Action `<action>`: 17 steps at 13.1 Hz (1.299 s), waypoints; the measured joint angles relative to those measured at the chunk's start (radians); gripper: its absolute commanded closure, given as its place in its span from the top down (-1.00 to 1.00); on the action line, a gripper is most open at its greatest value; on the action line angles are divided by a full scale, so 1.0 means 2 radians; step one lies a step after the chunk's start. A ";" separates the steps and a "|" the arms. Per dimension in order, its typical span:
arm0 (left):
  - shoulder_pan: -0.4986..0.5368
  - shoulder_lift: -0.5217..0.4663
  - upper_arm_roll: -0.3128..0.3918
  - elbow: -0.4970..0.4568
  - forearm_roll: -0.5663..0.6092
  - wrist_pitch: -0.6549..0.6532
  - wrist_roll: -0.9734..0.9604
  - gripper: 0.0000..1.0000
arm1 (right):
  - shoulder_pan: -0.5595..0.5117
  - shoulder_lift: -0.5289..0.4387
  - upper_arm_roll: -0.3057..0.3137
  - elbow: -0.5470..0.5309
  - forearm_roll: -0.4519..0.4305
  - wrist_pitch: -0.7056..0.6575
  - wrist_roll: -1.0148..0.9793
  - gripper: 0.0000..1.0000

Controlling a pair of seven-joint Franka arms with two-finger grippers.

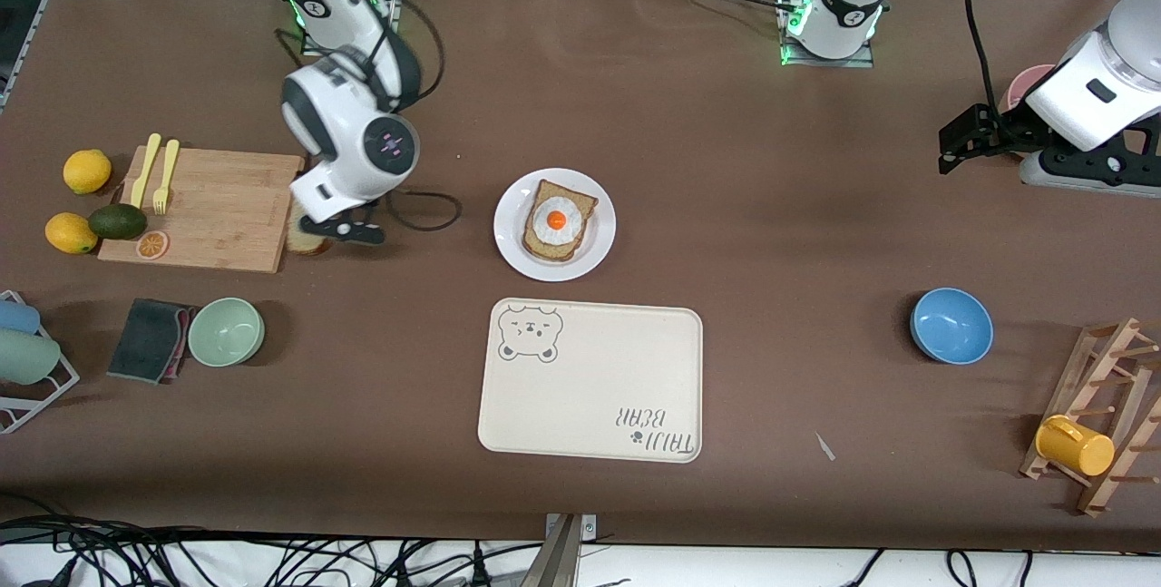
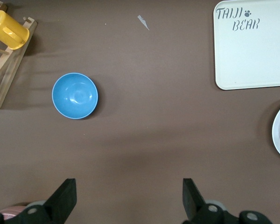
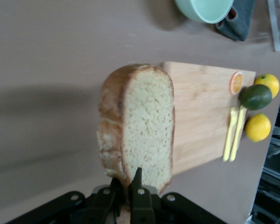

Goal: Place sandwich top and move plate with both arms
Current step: 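Carry the bread slice with the right gripper to the egg plate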

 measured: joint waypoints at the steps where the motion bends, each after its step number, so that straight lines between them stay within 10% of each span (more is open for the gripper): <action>1: 0.000 0.000 0.000 0.000 0.000 0.000 0.000 1.00 | 0.024 -0.001 0.004 0.040 0.021 -0.032 0.000 -1.00; 5: 0.000 0.000 0.000 0.000 0.000 0.000 0.000 1.00 | 0.136 0.050 -0.013 0.178 0.032 -0.105 0.003 -1.00; 10: 0.000 0.001 0.000 0.001 0.000 -0.001 0.000 1.00 | 0.210 0.231 -0.043 0.439 0.079 -0.167 0.072 -1.00; 17: 0.000 0.001 0.000 0.001 0.000 -0.001 0.000 1.00 | 0.214 0.343 -0.045 0.540 0.159 -0.171 0.223 -1.00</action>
